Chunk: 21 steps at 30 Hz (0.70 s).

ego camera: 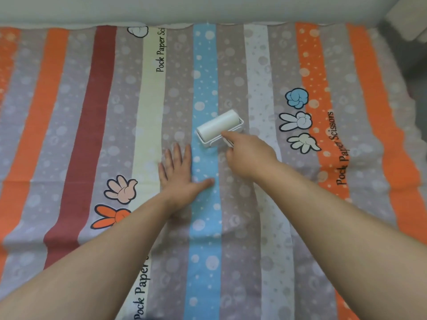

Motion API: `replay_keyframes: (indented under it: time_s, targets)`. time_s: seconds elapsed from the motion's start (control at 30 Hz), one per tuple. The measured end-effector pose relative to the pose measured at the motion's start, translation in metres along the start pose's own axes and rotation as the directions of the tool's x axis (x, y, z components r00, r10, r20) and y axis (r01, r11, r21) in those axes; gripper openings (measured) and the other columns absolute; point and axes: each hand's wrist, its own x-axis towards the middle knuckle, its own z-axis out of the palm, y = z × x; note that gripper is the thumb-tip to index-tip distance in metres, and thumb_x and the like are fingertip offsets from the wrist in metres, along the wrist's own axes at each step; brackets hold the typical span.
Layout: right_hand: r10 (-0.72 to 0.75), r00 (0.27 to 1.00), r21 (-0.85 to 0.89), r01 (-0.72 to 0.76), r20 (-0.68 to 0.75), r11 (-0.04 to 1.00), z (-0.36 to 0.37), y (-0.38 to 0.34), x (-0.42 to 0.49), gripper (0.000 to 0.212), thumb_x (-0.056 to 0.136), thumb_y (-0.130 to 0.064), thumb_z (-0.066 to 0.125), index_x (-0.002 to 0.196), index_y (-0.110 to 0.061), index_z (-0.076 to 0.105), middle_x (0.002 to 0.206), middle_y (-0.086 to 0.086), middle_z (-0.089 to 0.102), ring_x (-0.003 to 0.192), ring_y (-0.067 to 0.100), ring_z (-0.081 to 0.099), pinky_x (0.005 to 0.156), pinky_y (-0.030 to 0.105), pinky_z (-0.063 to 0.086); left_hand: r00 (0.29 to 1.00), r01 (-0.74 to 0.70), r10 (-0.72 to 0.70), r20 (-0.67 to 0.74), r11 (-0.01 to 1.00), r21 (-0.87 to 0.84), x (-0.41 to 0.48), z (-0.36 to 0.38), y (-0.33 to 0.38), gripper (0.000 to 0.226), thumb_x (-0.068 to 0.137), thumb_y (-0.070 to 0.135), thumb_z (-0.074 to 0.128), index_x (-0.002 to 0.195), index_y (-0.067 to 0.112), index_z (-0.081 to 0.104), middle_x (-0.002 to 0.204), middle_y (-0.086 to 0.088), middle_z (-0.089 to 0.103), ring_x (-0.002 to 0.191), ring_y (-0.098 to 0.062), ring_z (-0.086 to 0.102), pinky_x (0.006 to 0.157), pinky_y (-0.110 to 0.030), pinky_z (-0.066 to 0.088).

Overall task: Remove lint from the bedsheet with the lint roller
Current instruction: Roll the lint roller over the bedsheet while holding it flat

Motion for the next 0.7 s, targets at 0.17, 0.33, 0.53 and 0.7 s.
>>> replay_keyframes:
  time_s: [0.17,0.33,0.53,0.7]
  targets:
    - [-0.019,0.996,-0.031,0.022,0.085,0.999,0.001,0.027,-0.024,0.057,0.094,-0.025,0.038,0.146,-0.046,0.027,0.126,0.003,0.059,0.107,0.028,0.056,0.073,0.035,0.041,0.999,0.044,-0.044,-0.016,0.999,0.010,0.003,0.003,0.002,0.078,0.098,0.056,0.032,0.159,0.036,-0.013,0.164,0.004,-0.030,0.150,-0.019,-0.032,0.120,-0.043,-0.021]
    - [-0.062,0.994,-0.102,0.072,0.092,0.992,-0.002,0.055,-0.068,0.055,0.094,-0.028,0.040,0.146,-0.043,0.030,0.120,0.004,0.062,0.105,0.028,0.058,0.070,0.035,0.041,0.998,0.054,-0.051,-0.035,0.996,0.076,0.002,0.006,0.006,0.079,0.099,0.056,0.030,0.159,0.034,-0.015,0.165,0.001,-0.030,0.150,-0.022,-0.031,0.121,-0.046,-0.019]
    - [-0.060,0.989,-0.139,0.079,0.139,0.987,0.005,0.095,-0.126,0.054,0.097,-0.029,0.037,0.147,-0.044,0.024,0.115,0.000,0.063,0.102,0.025,0.059,0.066,0.032,0.034,0.992,0.118,-0.110,-0.056,0.979,0.167,-0.004,0.004,0.018,0.084,0.101,0.062,0.035,0.159,0.032,-0.017,0.165,-0.002,-0.029,0.152,-0.025,-0.028,0.122,-0.047,-0.016]
    - [-0.022,0.984,-0.152,0.049,0.179,0.987,-0.002,0.127,-0.163,0.055,0.095,-0.032,0.039,0.147,-0.046,0.025,0.117,0.001,0.062,0.104,0.027,0.059,0.075,0.035,0.044,0.957,0.291,-0.286,-0.053,0.946,0.140,-0.006,0.005,0.052,0.075,0.106,0.046,0.038,0.161,0.031,-0.010,0.167,-0.004,-0.025,0.154,-0.028,-0.021,0.123,-0.054,-0.009]
